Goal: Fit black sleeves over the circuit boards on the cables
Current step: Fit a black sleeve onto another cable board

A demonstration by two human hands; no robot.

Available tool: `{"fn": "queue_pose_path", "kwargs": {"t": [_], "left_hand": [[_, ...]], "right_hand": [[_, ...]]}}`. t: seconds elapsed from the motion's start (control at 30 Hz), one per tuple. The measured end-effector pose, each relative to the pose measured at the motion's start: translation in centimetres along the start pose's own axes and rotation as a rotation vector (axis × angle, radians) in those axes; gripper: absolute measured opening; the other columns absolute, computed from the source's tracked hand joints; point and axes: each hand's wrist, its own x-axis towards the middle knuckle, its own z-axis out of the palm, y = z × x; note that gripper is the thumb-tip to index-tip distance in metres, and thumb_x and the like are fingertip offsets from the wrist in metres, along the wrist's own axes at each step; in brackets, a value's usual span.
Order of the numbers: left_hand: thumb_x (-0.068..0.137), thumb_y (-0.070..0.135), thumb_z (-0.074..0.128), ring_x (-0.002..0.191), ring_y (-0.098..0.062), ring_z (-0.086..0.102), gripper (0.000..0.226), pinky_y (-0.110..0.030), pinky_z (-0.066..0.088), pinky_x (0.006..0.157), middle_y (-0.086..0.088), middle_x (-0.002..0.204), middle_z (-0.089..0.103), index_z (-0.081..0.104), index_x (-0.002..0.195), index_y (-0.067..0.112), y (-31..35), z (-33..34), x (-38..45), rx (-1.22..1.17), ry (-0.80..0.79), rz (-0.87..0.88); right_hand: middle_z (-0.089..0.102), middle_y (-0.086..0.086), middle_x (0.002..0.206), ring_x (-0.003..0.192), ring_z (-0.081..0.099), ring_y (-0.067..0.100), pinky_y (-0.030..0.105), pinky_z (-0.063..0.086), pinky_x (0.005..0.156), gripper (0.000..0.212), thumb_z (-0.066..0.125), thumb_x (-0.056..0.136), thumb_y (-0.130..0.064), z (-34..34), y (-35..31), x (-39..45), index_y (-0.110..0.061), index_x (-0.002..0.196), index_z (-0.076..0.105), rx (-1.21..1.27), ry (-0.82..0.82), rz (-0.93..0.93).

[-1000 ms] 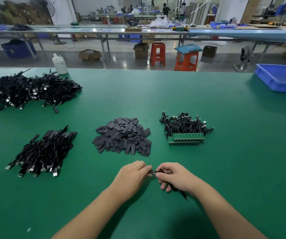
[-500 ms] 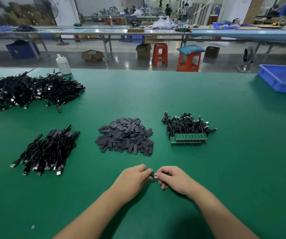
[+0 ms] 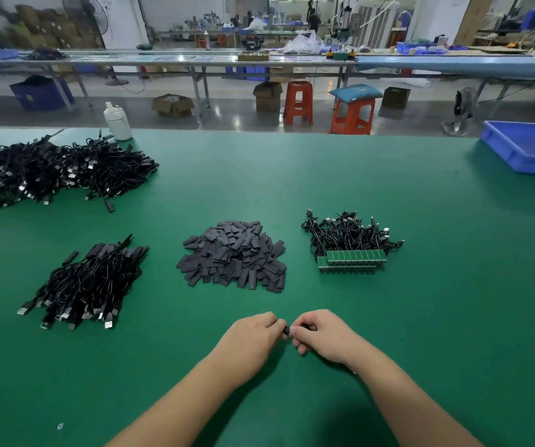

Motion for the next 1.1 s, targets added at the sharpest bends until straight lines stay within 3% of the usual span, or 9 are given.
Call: {"fn": "queue_pose_path", "kwargs": {"t": [0.1, 0.23, 0.4, 0.6, 0.97, 1.1], "left_hand": [[0.1, 0.02, 0.041, 0.094, -0.023, 0.055, 0.027, -0.034, 0.042, 0.078, -0.002, 0.108, 0.054, 0.054, 0.124, 0.022, -0.1, 0.1, 0.2, -0.028, 0.015, -0.044], [0.102, 0.025, 0.043, 0.086, -0.025, 0.055, 0.022, -0.033, 0.038, 0.071, -0.001, 0.101, 0.054, 0.056, 0.119, 0.02, -0.3, 0.3, 0.1, -0.044, 0.053, -0.059], [0.101, 0.026, 0.045, 0.082, -0.024, 0.055, 0.022, -0.032, 0.039, 0.069, 0.0, 0.099, 0.054, 0.057, 0.119, 0.021, -0.2, 0.0, 0.2, -0.058, 0.08, -0.068], [0.1, 0.02, 0.046, 0.092, -0.023, 0.058, 0.03, -0.037, 0.046, 0.079, 0.0, 0.108, 0.056, 0.053, 0.129, 0.022, -0.1, -0.4, 0.2, -0.075, 0.05, -0.04], [0.093, 0.011, 0.045, 0.09, -0.024, 0.054, 0.032, -0.035, 0.043, 0.075, -0.001, 0.108, 0.051, 0.052, 0.122, 0.021, 0.9, -0.7, 0.4, -0.035, -0.017, -0.045], [0.093, 0.011, 0.044, 0.089, -0.023, 0.055, 0.03, -0.031, 0.038, 0.072, -0.001, 0.106, 0.053, 0.055, 0.119, 0.021, 0.7, -0.6, 0.4, -0.053, 0.0, -0.063]], "right_hand": [[0.068, -0.002, 0.069, 0.062, 0.063, 0.009, 0.03, 0.053, 0.07, 0.013, 0.059, 0.092, -0.031, 0.1, -0.1, -0.1, -0.022, 0.087, 0.067, -0.048, 0.08, 0.036], [0.068, 0.0, 0.067, 0.064, 0.062, 0.013, 0.03, 0.048, 0.065, 0.013, 0.055, 0.092, -0.024, -0.2, -0.4, -0.2, -0.02, 0.09, 0.067, 0.019, 0.089, 0.062], [0.068, -0.003, 0.064, 0.054, 0.059, 0.0, 0.014, 0.041, 0.051, 0.017, 0.061, 0.093, -0.028, -0.5, -0.7, -0.4, -0.017, 0.088, 0.073, 0.011, 0.093, 0.036], [0.068, -0.003, 0.066, 0.063, 0.065, 0.005, 0.024, 0.045, 0.061, 0.016, 0.063, 0.094, -0.025, -0.6, -0.8, -0.6, -0.017, 0.085, 0.074, -0.013, 0.086, 0.017], [0.064, -0.006, 0.062, 0.057, 0.062, 0.004, 0.013, 0.042, 0.051, 0.02, 0.059, 0.097, -0.02, -0.8, -0.9, -0.8, -0.01, 0.087, 0.072, -0.013, 0.017, -0.005], [0.071, 0.003, 0.076, 0.068, 0.069, 0.011, 0.022, 0.055, 0.064, 0.016, 0.056, 0.098, -0.014, -0.5, -0.9, -0.5, -0.008, 0.089, 0.068, 0.1, 0.021, 0.027]]}}
